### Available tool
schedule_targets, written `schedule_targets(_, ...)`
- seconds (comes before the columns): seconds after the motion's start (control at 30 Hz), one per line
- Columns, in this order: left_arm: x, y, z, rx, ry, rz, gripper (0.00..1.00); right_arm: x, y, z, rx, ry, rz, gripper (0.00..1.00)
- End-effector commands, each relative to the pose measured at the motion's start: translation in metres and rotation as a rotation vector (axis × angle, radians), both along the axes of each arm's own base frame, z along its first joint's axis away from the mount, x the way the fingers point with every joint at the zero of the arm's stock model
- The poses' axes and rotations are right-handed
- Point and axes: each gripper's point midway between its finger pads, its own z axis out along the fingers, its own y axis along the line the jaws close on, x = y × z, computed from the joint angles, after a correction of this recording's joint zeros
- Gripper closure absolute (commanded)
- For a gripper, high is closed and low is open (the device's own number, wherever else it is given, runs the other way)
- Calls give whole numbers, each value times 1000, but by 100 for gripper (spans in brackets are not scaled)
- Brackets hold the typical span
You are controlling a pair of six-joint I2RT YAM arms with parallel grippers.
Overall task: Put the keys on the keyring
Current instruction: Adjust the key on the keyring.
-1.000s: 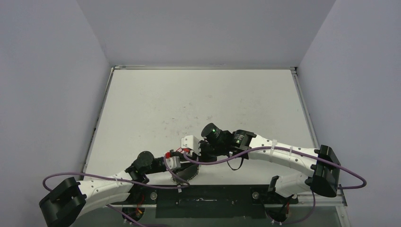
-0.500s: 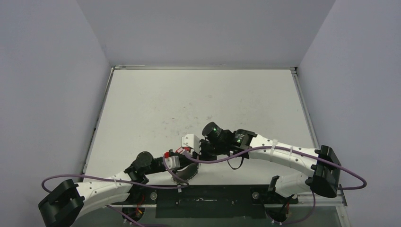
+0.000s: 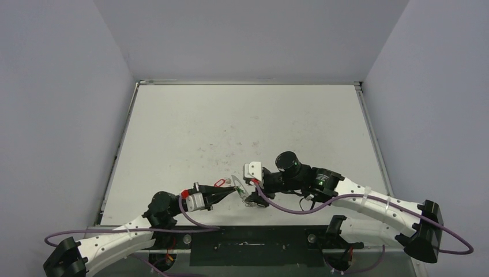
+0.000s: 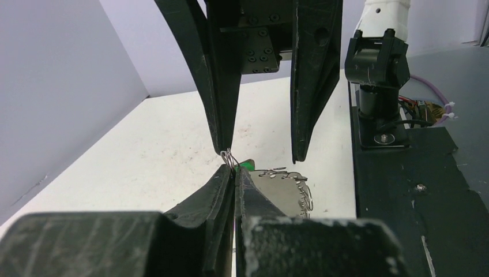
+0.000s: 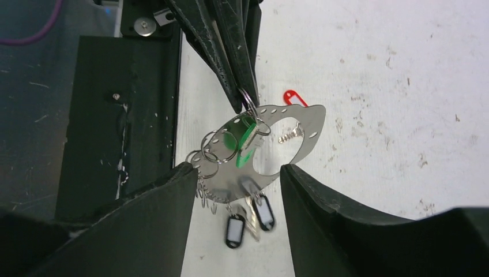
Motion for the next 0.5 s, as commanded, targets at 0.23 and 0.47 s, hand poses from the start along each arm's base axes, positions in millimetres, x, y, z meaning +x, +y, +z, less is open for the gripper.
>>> schedule_targets(0.23,-10,3,-6,-14,-9,-33,100,3,22,32,199,-80,66,58)
schedule_targets(0.47,-12,2,-6,-14,-10,-47,100,11,29,33,219,-70,49,60)
